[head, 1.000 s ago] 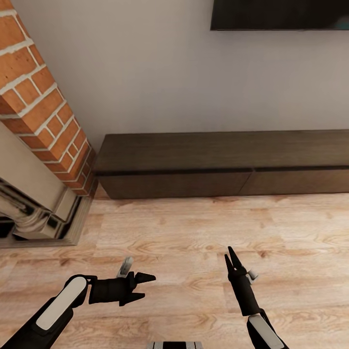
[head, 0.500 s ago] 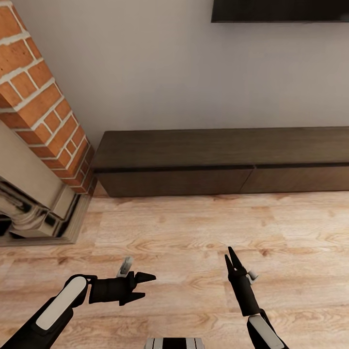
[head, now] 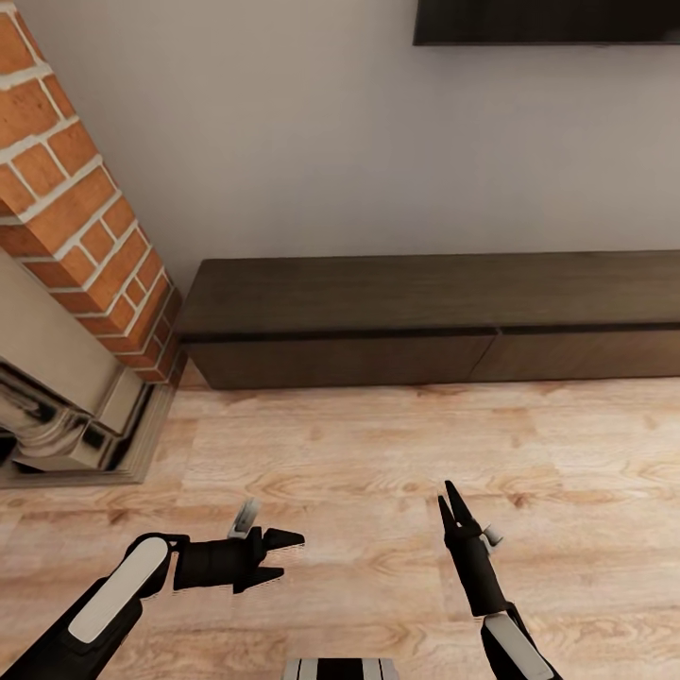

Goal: Place each of the two pumpkins and all three candles from the living room inside a cabinet in the living room (use any cabinet), then make sure every cabinet is closed, and position the cauldron so it is next to a table in the living room.

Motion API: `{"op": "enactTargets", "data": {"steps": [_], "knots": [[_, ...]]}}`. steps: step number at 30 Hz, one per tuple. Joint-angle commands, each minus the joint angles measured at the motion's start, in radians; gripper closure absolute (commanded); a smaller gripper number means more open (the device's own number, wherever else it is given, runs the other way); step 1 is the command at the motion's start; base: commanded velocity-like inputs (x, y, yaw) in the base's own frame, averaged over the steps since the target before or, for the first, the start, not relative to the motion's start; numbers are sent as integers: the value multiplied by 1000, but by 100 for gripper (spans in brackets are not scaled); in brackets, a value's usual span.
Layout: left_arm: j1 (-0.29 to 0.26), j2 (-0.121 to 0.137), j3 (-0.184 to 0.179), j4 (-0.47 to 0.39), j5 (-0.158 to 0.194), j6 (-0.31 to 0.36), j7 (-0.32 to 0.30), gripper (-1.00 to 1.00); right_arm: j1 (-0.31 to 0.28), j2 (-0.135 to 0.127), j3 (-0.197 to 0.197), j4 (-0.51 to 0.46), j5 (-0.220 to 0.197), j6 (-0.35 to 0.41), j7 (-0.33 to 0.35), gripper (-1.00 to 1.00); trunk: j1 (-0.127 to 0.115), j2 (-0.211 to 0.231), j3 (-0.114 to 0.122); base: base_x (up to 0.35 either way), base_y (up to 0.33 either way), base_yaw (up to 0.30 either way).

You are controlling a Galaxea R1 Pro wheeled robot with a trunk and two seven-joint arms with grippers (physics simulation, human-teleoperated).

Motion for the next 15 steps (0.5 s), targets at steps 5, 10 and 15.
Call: {"op": "enactTargets", "data": {"steps": [5,10,15], "knots": [[0,1,-1,0,-2,1,-4,-100,0,-1,7,0,-10,-5,3,-100,0,0,-1,311,0,0],[0,0,-1,0,-2,1,-4,-100,-1,0,7,0,-10,-5,3,-100,0,0,-1,319,0,0],[-1,0,-1,0,-2,1,-4,-100,-1,0,7,0,-10,-5,3,-100,0,0,-1,299,0,0]]}}
